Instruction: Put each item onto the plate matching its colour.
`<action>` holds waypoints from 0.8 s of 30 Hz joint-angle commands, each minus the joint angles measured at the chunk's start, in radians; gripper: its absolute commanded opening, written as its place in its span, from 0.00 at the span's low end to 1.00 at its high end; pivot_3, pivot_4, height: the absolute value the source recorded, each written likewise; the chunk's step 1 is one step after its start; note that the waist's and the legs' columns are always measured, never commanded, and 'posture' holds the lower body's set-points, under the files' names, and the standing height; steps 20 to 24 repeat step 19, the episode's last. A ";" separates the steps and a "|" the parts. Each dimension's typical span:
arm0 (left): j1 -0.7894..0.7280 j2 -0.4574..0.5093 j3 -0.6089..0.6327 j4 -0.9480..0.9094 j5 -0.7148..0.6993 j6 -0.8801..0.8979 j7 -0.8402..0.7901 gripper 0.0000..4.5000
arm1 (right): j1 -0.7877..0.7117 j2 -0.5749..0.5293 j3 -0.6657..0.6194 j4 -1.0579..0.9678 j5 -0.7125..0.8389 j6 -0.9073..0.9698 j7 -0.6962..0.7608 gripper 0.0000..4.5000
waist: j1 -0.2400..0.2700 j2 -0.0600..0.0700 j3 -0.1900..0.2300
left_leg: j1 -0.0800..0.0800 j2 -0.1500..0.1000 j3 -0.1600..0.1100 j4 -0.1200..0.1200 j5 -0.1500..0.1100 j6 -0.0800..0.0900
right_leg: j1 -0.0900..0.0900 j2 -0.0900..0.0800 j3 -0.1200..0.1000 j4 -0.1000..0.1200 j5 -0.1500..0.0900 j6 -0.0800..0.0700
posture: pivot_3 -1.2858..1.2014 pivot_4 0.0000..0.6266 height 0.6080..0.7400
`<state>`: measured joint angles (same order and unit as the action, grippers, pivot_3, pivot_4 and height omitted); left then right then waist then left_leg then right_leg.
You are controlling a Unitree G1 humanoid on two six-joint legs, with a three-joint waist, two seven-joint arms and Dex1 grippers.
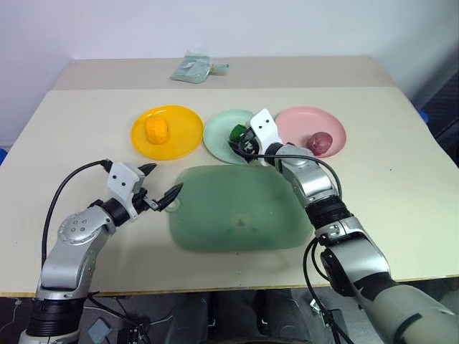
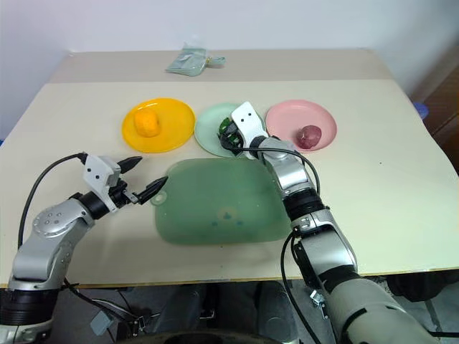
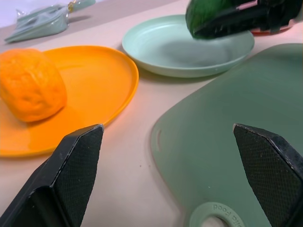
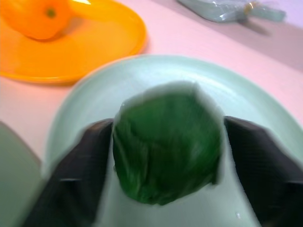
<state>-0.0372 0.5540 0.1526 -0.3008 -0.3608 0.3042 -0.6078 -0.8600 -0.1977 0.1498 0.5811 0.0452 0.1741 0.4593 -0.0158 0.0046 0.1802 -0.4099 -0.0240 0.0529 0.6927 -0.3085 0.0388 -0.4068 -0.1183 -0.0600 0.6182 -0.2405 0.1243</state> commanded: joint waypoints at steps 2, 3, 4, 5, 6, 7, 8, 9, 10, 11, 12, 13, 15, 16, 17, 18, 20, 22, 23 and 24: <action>0.008 -0.012 0.023 -0.052 -0.006 -0.011 0.018 1.00 | 0.058 -0.105 -0.054 -0.203 0.060 -0.094 0.149 0.99 | 0.004 0.000 0.000 | 0.000 0.000 0.000 0.000 0.000 -0.001 | 0.000 0.000 0.000 0.000 0.000 0.000 | 0.52 0.24 1.00; 0.009 -0.013 0.027 -0.048 -0.007 -0.011 0.019 1.00 | 0.098 -0.149 -0.072 -0.264 0.088 -0.084 0.198 0.99 | 0.005 0.000 0.000 | 0.000 0.000 -0.001 0.000 0.000 -0.001 | 0.001 0.000 0.000 0.000 0.000 0.000 | 0.52 0.24 1.00; 0.009 -0.013 0.030 -0.045 -0.004 -0.012 0.023 1.00 | 0.136 -0.193 -0.092 -0.319 0.118 -0.073 0.247 0.99 | 0.008 0.000 0.000 | 0.000 0.000 -0.001 0.000 0.000 0.000 | 0.001 0.000 0.000 -0.001 0.000 0.000 | 0.52 0.24 1.00; 0.012 -0.011 0.042 -0.037 -0.005 -0.015 0.026 1.00 | 0.186 -0.245 -0.122 -0.383 0.162 -0.042 0.300 0.99 | 0.007 -0.001 0.000 | 0.000 0.000 -0.001 0.000 0.000 0.000 | 0.002 0.000 -0.001 -0.002 0.000 0.000 | 0.52 0.24 1.00; 0.012 -0.011 0.054 -0.028 -0.007 -0.015 0.030 1.00 | 0.228 -0.292 -0.154 -0.430 0.201 -0.012 0.341 0.99 | 0.009 -0.001 0.000 | 0.000 0.000 -0.001 0.000 0.000 0.000 | 0.003 0.000 -0.001 -0.002 0.000 0.000 | 0.52 0.24 1.00; 0.017 -0.007 0.074 -0.015 -0.013 -0.017 0.031 1.00 | 0.276 -0.339 -0.198 -0.468 0.237 0.015 0.368 0.99 | 0.009 -0.001 0.000 | 0.000 0.000 -0.001 0.000 0.000 0.000 | 0.003 0.000 -0.001 -0.002 0.000 0.000 | 0.52 0.24 1.00; 0.023 -0.002 0.092 -0.004 -0.015 -0.018 0.032 1.00 | 0.319 -0.382 -0.237 -0.492 0.267 0.039 0.388 0.99 | 0.009 -0.001 0.000 | 0.000 0.000 -0.001 0.000 0.000 0.000 | 0.003 0.000 -0.001 -0.002 0.000 0.000 | 0.52 0.24 1.00; 0.034 0.007 0.115 0.014 -0.013 -0.022 0.029 1.00 | 0.373 -0.432 -0.275 -0.510 0.286 0.057 0.411 0.99 | 0.006 -0.001 0.000 | 0.000 0.001 -0.001 0.000 0.000 0.000 | 0.003 0.000 -0.001 -0.003 0.000 0.000 | 0.52 0.24 1.00; 0.044 0.016 0.135 0.033 -0.009 -0.028 0.025 1.00 | 0.423 -0.474 -0.307 -0.523 0.300 0.069 0.433 0.99 | 0.006 0.000 0.000 | 0.000 0.001 0.000 0.000 0.000 0.000 | 0.003 0.000 -0.001 -0.003 0.000 0.000 | 0.52 0.24 1.00; 0.057 0.025 0.160 0.058 -0.007 -0.037 0.022 1.00 | 0.479 -0.512 -0.343 -0.530 0.320 0.091 0.454 0.99 | 0.006 0.000 0.000 | 0.001 0.001 0.000 0.000 0.000 0.000 | 0.002 0.000 -0.001 -0.004 0.000 0.000 | 0.52 0.24 1.00; 0.070 0.033 0.182 0.080 -0.007 -0.045 0.018 1.00 | 0.528 -0.544 -0.370 -0.532 0.332 0.105 0.472 0.99 | 0.003 0.000 0.000 | 0.001 0.001 0.000 0.000 0.000 0.000 | 0.002 0.000 -0.001 -0.004 0.000 0.000 | 0.52 0.24 1.00; 0.087 0.039 0.206 0.099 -0.009 -0.054 0.015 1.00 | 0.578 -0.573 -0.396 -0.532 0.338 0.105 0.491 0.99 | 0.002 0.000 0.000 | 0.001 0.002 0.001 0.000 0.000 0.000 | 0.002 0.000 -0.001 -0.004 0.000 0.000 | 0.52 0.24 1.00; 0.120 0.049 0.250 0.120 -0.019 -0.065 0.005 1.00 | 0.646 -0.613 -0.433 -0.530 0.352 0.118 0.515 0.99 | 0.000 0.000 0.000 | 0.002 0.003 0.002 0.000 0.000 0.000 | 0.002 0.000 0.000 -0.004 0.000 0.000 | 0.52 0.24 1.00; 0.136 0.052 0.266 0.124 -0.023 -0.068 0.000 1.00 | 0.665 -0.624 -0.444 -0.527 0.354 0.121 0.520 0.99 | 0.000 0.000 0.000 | 0.002 0.003 0.002 0.000 0.000 0.000 | 0.002 0.000 0.000 -0.004 0.000 0.000 | 0.52 0.24 1.00; 0.144 0.053 0.276 0.127 -0.026 -0.070 -0.003 1.00 | 0.675 -0.630 -0.449 -0.525 0.355 0.123 0.522 0.99 | 0.001 0.000 0.000 | 0.003 0.003 0.003 0.000 0.000 0.000 | 0.002 0.000 0.001 -0.004 0.000 0.000 | 0.52 0.24 1.00; 0.163 0.054 0.286 0.121 -0.027 -0.071 -0.007 1.00 | 0.682 -0.634 -0.451 -0.525 0.354 0.127 0.520 0.99 | 0.002 0.000 0.000 | 0.003 0.003 0.003 0.000 0.000 0.001 | 0.002 -0.001 0.001 -0.004 0.000 0.000 | 0.52 0.24 1.00; 0.179 0.054 0.294 0.114 -0.029 -0.071 -0.011 1.00 | 0.685 -0.633 -0.451 -0.527 0.355 0.130 0.519 0.99 | 0.002 0.000 0.000 | 0.003 0.003 0.003 0.000 0.000 0.001 | 0.002 -0.001 0.001 -0.004 0.000 0.000 | 0.52 0.24 1.00; 0.179 0.054 0.294 0.114 -0.029 -0.071 -0.011 1.00 | 0.685 -0.633 -0.451 -0.527 0.355 0.130 0.519 0.99 | 0.002 0.000 0.000 | 0.003 0.003 0.003 0.000 0.000 0.001 | 0.002 -0.001 0.001 -0.004 0.000 0.000 | 0.52 0.24 1.00; 0.179 0.054 0.294 0.114 -0.029 -0.071 -0.011 1.00 | 0.685 -0.633 -0.451 -0.527 0.355 0.130 0.519 0.99 | 0.002 0.000 0.000 | 0.003 0.003 0.003 0.000 0.000 0.001 | 0.002 -0.001 0.001 -0.004 0.000 0.000 | 0.52 0.24 1.00; 0.179 0.054 0.294 0.114 -0.029 -0.071 -0.011 1.00 | 0.685 -0.633 -0.451 -0.527 0.355 0.130 0.519 0.99 | 0.002 0.000 0.000 | 0.003 0.003 0.003 0.000 0.000 0.001 | 0.002 -0.001 0.001 -0.004 0.000 0.000 | 0.52 0.24 1.00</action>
